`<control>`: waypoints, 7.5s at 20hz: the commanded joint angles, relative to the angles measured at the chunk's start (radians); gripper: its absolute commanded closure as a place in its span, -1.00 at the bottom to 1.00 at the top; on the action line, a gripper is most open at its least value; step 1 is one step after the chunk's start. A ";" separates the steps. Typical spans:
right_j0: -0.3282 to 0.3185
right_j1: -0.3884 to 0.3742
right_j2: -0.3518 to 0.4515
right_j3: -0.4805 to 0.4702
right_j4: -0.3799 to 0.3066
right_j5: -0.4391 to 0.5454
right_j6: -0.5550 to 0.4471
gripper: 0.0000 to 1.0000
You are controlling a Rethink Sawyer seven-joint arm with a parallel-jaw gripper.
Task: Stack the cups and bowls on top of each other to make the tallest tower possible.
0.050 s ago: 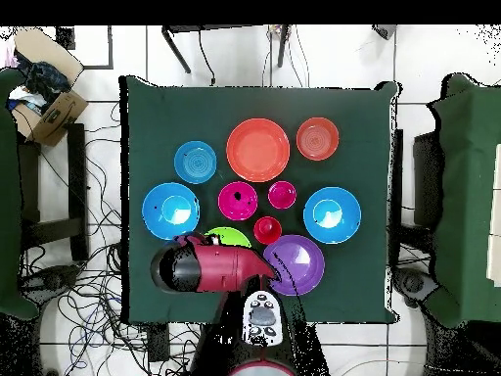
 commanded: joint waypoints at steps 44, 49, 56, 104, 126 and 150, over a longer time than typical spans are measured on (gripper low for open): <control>-0.015 0.097 0.052 -0.095 0.058 -0.020 0.185 -1.00; -0.027 0.111 0.041 -0.133 0.064 0.025 0.172 -1.00; -0.047 0.196 0.023 -0.270 0.092 0.071 0.168 -1.00; 0.137 0.300 -0.062 -0.527 0.158 0.266 0.204 -1.00; 0.125 0.290 -0.101 -0.446 0.077 0.271 0.135 -1.00; 0.065 0.252 -0.081 -0.323 -0.017 0.151 0.119 -1.00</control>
